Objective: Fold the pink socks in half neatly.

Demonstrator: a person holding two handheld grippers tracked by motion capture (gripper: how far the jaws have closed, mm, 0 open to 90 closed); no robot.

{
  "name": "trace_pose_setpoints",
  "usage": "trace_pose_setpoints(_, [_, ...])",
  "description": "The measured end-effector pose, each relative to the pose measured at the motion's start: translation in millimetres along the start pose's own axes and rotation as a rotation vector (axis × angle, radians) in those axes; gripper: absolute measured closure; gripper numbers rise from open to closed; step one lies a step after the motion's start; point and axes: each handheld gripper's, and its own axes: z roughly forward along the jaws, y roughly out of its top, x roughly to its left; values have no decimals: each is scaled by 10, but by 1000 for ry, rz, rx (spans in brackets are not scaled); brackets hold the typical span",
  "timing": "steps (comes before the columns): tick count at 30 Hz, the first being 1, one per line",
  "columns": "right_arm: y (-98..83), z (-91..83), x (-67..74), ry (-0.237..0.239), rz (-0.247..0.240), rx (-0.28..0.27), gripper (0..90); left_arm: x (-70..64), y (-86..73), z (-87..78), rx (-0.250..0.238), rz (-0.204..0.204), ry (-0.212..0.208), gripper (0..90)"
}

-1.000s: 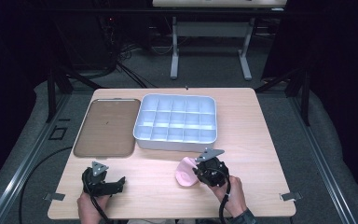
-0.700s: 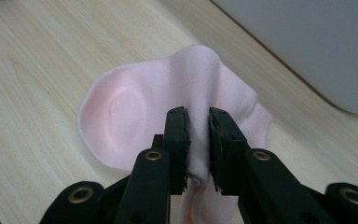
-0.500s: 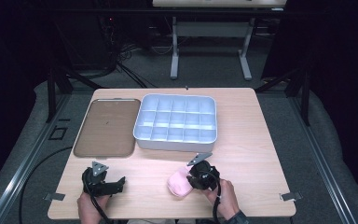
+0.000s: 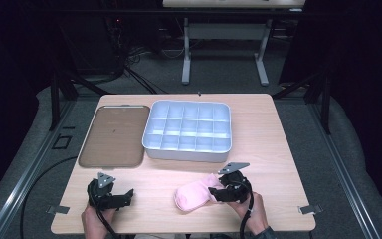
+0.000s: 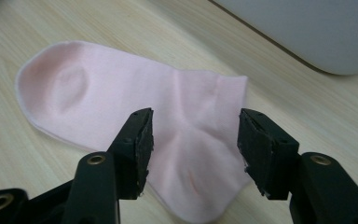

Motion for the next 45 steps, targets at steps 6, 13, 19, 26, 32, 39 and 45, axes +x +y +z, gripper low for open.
trace_pose_setpoints(6, [-58,-93,-120,-15,25,-15,439,-83,74,-146,-32,-47,-42,0])
trace_pose_setpoints(13, [-158,-148,-253,-41,71,-34,374,-474,297,-289,-38,24,-149,2])
trace_pose_setpoints(19, [-213,-112,-297,-61,92,-21,414,-915,410,-220,-22,96,-259,30])
trace_pose_setpoints(26, [-223,-66,-278,-59,103,-22,484,-1238,444,-124,-4,147,-330,158])
trace_pose_setpoints(32, [-232,-45,-285,-54,108,-18,532,-1298,412,-50,21,125,-402,349])
trace_pose_setpoints(39, [-241,-15,-285,-46,120,-12,566,-1302,380,13,47,124,-400,521])
trace_pose_setpoints(45, [-257,67,-228,-40,107,3,593,-1267,364,55,68,139,-388,630])
